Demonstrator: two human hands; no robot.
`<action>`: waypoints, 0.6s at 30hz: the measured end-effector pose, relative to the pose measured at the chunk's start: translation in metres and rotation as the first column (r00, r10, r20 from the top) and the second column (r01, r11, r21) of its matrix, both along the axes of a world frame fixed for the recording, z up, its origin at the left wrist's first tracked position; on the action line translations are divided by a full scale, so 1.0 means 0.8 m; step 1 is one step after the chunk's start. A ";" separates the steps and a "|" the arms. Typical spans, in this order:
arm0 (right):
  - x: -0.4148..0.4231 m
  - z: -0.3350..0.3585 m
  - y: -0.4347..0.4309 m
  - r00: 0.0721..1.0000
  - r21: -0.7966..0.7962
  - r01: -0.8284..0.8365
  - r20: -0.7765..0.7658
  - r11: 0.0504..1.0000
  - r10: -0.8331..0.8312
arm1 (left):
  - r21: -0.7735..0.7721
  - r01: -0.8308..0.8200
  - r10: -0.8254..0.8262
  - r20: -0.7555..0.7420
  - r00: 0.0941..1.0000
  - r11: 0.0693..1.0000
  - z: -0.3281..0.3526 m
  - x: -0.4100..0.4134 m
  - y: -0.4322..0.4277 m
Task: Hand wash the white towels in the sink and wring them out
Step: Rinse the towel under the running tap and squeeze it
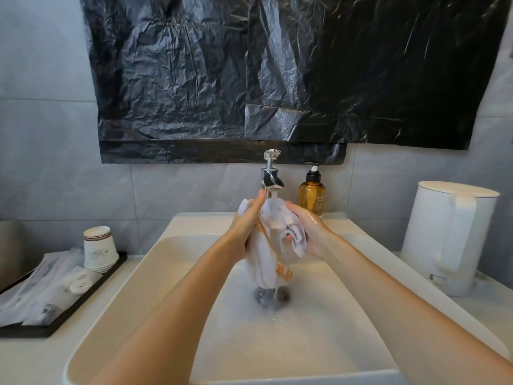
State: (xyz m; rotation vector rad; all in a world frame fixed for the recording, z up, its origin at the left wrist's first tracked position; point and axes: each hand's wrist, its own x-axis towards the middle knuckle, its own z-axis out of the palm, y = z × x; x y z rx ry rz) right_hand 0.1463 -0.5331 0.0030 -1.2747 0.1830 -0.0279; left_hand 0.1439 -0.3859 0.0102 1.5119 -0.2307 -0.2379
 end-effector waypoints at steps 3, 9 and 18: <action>-0.021 0.005 0.018 0.996 -0.093 -0.055 0.060 0.994 0.061 | 0.001 -0.114 0.114 -0.001 0.993 0.993 -0.011 0.012 0.010; -0.005 -0.013 0.036 0.946 -0.459 0.274 0.285 0.845 -0.153 | -0.060 -0.132 0.132 -0.011 0.991 0.989 -0.017 0.012 0.002; -0.003 -0.018 0.053 0.970 -0.065 -0.150 0.182 0.987 0.160 | -0.158 -0.411 0.415 -0.012 0.910 0.898 -0.013 0.013 0.003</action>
